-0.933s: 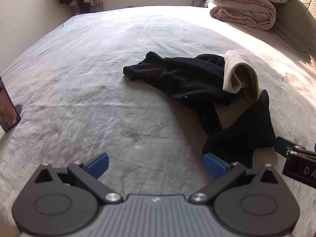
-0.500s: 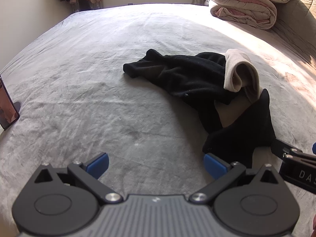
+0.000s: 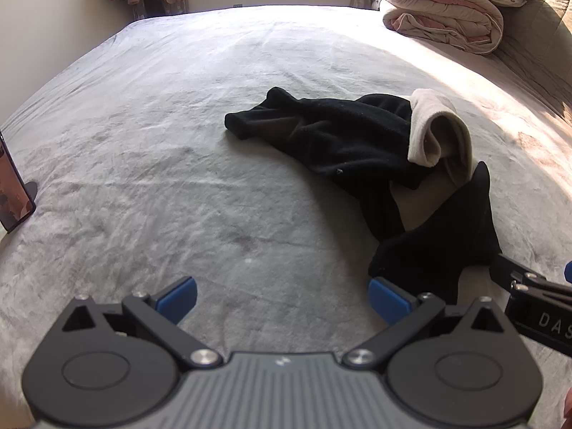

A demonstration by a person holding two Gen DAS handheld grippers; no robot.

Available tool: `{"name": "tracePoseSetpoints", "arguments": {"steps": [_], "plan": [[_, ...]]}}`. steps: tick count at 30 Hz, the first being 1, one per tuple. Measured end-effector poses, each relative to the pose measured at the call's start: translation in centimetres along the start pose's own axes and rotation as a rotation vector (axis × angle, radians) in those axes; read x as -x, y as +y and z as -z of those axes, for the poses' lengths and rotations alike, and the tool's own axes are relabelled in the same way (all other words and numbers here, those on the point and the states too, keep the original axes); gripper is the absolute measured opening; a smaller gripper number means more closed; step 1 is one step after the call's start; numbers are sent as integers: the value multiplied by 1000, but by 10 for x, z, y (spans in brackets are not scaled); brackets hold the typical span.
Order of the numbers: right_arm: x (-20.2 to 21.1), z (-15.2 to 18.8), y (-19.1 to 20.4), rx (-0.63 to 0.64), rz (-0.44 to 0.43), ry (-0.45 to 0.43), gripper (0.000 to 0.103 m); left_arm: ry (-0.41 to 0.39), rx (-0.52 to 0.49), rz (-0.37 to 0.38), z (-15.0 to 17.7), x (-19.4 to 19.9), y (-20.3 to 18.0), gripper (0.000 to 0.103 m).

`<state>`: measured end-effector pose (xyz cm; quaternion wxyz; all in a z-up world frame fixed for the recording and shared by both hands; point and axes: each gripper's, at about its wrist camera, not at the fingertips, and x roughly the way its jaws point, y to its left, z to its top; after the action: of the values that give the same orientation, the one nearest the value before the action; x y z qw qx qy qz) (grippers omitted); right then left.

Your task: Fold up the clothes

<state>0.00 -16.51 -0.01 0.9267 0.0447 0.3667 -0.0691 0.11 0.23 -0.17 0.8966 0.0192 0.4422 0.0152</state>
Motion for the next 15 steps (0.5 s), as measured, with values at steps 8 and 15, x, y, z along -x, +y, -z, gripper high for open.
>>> {"name": "tracePoseSetpoints", "arguments": {"steps": [8,15], "plan": [[0,0,-1,0,1,3,103,4,1,3,-1,-1,1,103],[-1,-1,0,3,1,5,103,5,1,4,-1,-1,2,103]]}}
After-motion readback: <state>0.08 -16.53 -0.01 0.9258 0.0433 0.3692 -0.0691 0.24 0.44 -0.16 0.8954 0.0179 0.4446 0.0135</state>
